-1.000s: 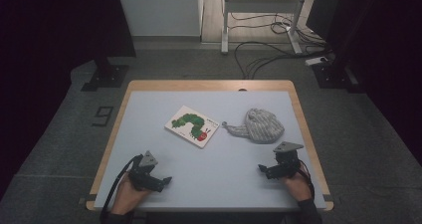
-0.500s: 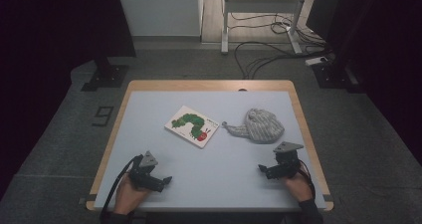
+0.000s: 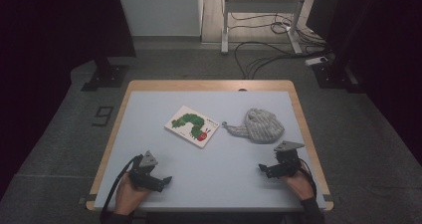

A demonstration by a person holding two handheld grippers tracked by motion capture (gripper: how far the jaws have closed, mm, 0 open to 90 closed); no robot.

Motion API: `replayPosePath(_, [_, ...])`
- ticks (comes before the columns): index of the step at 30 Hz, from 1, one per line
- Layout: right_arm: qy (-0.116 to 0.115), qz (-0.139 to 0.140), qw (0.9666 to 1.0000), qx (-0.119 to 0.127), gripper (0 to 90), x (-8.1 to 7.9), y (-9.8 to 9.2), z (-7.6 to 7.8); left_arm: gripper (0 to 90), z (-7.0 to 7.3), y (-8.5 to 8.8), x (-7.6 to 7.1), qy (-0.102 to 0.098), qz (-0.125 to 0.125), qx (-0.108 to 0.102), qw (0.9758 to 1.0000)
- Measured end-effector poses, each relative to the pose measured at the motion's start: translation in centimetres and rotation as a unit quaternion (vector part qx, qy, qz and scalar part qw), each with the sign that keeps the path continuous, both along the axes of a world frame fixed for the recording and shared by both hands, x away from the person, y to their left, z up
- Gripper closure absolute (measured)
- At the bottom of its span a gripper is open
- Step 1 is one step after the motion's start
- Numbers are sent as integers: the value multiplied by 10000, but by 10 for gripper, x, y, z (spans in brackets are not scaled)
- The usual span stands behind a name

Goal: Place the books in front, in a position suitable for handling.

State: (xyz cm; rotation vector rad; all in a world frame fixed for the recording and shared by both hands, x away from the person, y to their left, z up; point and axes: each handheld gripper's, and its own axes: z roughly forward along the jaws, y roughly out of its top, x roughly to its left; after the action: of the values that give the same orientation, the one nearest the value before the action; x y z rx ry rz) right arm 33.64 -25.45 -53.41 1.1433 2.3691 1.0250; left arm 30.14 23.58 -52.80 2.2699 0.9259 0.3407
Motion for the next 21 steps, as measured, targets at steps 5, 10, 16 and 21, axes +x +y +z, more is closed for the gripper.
replayPosePath(5, [-93, -5, 9999, -71, 2, 5, -1, 9, 0, 0, 0, 0, 2, 1, -2, 10000])
replayPosePath(10, [-100, -16, 9999, -104, 1, 11, -2, 16, 0, 0, 0, 0, 2, 1, -4, 10000])
replayPosePath(16, [-209, -47, 9998, -45, 0, 23, -4, 29, 0, 0, 0, 0, 2, -1, -1, 10000])
replayPosePath(21, [-264, -71, 9996, -72, 0, 35, -3, 37, 0, 0, 0, 0, 2, -1, -1, 10000])
